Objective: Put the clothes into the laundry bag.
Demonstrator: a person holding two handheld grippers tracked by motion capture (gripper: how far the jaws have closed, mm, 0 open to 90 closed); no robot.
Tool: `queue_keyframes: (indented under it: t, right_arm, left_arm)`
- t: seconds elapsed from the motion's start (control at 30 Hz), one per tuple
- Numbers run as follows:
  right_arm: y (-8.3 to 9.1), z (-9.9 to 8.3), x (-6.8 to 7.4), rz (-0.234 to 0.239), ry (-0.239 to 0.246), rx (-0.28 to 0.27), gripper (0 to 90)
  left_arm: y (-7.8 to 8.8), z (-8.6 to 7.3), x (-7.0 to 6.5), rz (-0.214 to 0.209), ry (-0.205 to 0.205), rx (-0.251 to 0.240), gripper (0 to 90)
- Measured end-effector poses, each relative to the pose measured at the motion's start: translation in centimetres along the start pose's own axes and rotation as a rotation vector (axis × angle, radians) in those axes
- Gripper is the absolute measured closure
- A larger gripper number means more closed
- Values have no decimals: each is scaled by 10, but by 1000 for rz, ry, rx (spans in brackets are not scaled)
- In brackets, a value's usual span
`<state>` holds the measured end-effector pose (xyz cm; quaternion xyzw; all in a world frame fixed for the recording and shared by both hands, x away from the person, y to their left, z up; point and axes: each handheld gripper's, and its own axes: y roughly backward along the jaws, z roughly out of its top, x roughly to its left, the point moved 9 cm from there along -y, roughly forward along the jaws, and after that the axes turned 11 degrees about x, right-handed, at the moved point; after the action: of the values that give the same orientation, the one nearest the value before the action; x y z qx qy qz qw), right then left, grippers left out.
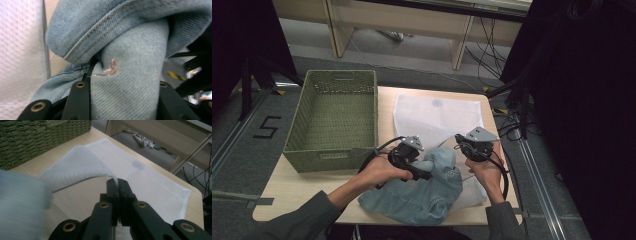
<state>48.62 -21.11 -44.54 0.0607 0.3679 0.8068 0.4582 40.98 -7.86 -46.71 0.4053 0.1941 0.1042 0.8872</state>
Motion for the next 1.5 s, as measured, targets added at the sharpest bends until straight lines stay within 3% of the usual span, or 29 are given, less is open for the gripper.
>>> queue_keyframes:
  t: [0.1, 0.13, 0.23, 0.33, 0.37, 0.43, 0.47, 0.53, 0.57, 0.6, 0.63, 0.67, 0.7, 0.8, 0.87, 0.9, 0.97, 1.03, 1.13, 1.27, 1.3, 1.33, 1.37, 1.43, 1.5]
  right_arm:
    - [1, 3, 0, -22, 17, -12, 898]
    - [2, 5, 1, -39, 40, -16, 899]
    - [4, 7, 3, -44, 33, -13, 899]
    - [7, 11, 2, -53, 47, -32, 899]
    - [7, 10, 6, -41, 39, -24, 899]
    - [8, 11, 7, -53, 58, -29, 899]
    - [10, 10, 13, -50, 81, -24, 899]
    - [12, 9, 18, -48, 84, -25, 899]
    - [12, 8, 18, -44, 95, -25, 899]
    - [13, 7, 20, -44, 91, -18, 899]
    - [13, 7, 20, -44, 91, -18, 899]
    - [13, 5, 19, -46, 96, -18, 899]
    - [13, 3, 18, -45, 92, -13, 899]
    - [12, 0, 17, -40, 84, -8, 898]
    - [12, -1, 17, -39, 83, -8, 898]
    - [12, 0, 18, -40, 85, -9, 899]
    - [12, 1, 20, -39, 87, -11, 898]
    - [12, 2, 22, -38, 86, -16, 899]
    - [10, 2, 28, -28, 107, 2, 899]
    - [9, 2, 31, -21, 108, -1, 899]
    - [9, 2, 31, -18, 102, -3, 899]
    - [10, 2, 30, -20, 98, -4, 898]
    - [10, 3, 30, -23, 94, -10, 898]
    - [10, 3, 31, -17, 95, -11, 897]
    - [10, 4, 30, -15, 101, -11, 898]
  left_arm:
    - [-13, 3, 6, 6, 7, 11, 633]
    - [-23, 5, 10, 21, -8, 15, 632]
    - [-28, 5, 9, 31, -31, 37, 620]
    - [-47, 8, 32, 101, 8, 55, 599]
    - [-47, 8, 32, 101, 8, 55, 582]
    - [-54, 3, 47, 166, 23, 98, 564]
    - [-57, -1, 54, 193, 29, 106, 505]
    - [-55, -4, 57, 196, 31, 117, 425]
    - [-52, -2, 56, 181, 89, 84, 377]
    - [-49, -2, 54, 181, 106, 73, 344]
    - [-49, -2, 54, 181, 106, 73, 313]
    - [-34, -3, 50, 191, 65, 88, 291]
    - [-27, -1, 46, 190, 63, 62, 283]
    - [-6, -4, 42, 205, 33, 45, 324]
    - [-2, -10, 46, 220, -23, 68, 506]
    - [-5, -12, 49, 211, -11, 66, 560]
    - [-19, -9, 51, 189, 58, 14, 639]
    - [-26, -11, 56, 200, 37, 41, 688]
    - [-46, -8, 61, 234, 37, 58, 653]
    - [-35, -6, 57, 222, 49, 35, 450]
    - [-30, -2, 55, 227, 79, -12, 450]
    - [-25, 0, 54, 228, 83, -29, 378]
    - [-13, 5, 56, 233, 106, -81, 355]
    - [-2, 12, 63, 249, 121, -131, 329]
    - [4, 16, 72, 249, 146, -153, 337]
